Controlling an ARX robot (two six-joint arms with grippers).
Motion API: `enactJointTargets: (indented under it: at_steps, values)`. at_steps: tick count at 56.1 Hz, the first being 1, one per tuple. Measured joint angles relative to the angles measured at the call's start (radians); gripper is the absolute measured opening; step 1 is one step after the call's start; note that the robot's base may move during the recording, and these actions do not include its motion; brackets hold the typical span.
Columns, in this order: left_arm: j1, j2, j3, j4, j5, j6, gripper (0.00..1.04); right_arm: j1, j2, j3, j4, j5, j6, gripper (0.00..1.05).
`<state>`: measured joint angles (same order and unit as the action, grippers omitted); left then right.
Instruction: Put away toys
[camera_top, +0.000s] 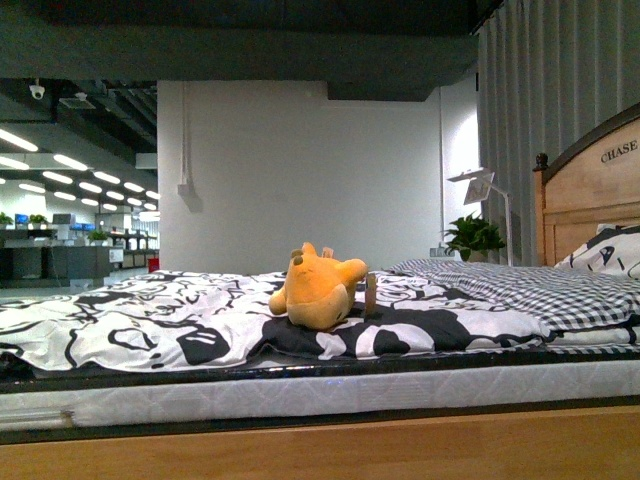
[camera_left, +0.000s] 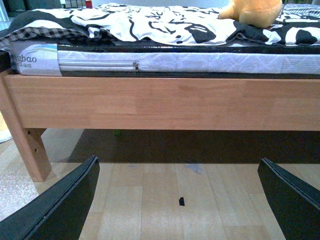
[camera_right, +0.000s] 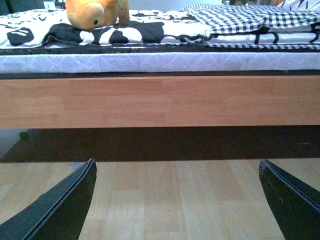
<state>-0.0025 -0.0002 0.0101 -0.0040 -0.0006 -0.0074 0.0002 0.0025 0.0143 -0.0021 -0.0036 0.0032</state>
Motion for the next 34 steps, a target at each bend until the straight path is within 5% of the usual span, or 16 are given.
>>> enactJointTargets:
  at_steps: [34]
  values:
    - [0.000, 0.000, 0.000, 0.000, 0.000, 0.000, 0.98, 0.000, 0.000, 0.000, 0.000, 0.001, 0.000, 0.98]
